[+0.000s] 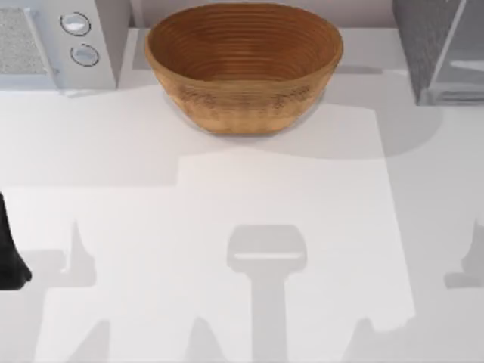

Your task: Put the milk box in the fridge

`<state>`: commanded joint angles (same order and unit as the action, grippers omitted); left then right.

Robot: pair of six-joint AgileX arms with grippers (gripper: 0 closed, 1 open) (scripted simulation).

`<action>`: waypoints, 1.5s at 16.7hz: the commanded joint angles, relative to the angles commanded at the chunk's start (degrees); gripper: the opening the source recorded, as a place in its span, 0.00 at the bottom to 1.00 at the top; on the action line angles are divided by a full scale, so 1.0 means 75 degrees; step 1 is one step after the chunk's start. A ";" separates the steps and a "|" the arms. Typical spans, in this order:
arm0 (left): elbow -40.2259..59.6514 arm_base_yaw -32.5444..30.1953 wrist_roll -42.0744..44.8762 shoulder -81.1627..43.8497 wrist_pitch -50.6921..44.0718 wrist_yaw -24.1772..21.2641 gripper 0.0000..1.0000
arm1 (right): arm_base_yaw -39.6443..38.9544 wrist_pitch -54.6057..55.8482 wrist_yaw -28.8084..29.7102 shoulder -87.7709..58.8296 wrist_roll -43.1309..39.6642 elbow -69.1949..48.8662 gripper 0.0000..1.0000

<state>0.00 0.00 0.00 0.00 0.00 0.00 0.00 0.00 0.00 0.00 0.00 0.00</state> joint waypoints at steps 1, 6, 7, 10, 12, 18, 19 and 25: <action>0.0000 0.0000 0.0000 0.0000 0.0000 0.0000 1.00 | 0.0000 0.0000 0.0000 0.0000 0.0000 0.0000 0.00; 0.0000 0.0000 0.0000 0.0000 0.0000 0.0000 1.00 | -0.0021 0.0011 0.0009 -0.0033 0.0012 -0.0008 0.00; 0.0000 0.0000 0.0000 0.0000 0.0000 0.0000 1.00 | 0.0027 0.0083 0.0034 -0.0103 0.0005 -0.0071 0.00; 0.0000 0.0000 0.0000 0.0000 0.0000 0.0000 1.00 | 0.0280 0.0629 0.0084 -0.0787 -0.0037 -0.0539 0.00; 0.0000 0.0000 0.0000 0.0000 0.0000 0.0000 1.00 | 0.0431 0.1168 0.0007 -0.1639 -0.0061 -0.0988 0.00; 0.0000 0.0000 0.0000 0.0000 0.0000 0.0000 1.00 | 0.0810 0.3235 -0.0580 -0.5612 -0.0026 -0.2655 0.00; 0.0000 0.0000 0.0000 0.0000 0.0000 0.0000 1.00 | 0.0884 0.3617 -0.0688 -0.6381 -0.0007 -0.2959 0.00; 0.0000 0.0000 0.0000 0.0000 0.0000 0.0000 1.00 | 0.1413 0.5946 -0.1257 -1.0984 0.0108 -0.4823 0.00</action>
<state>0.00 0.00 0.00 0.00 0.00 0.00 10.60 44.59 -9.43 -82.38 0.81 -36.17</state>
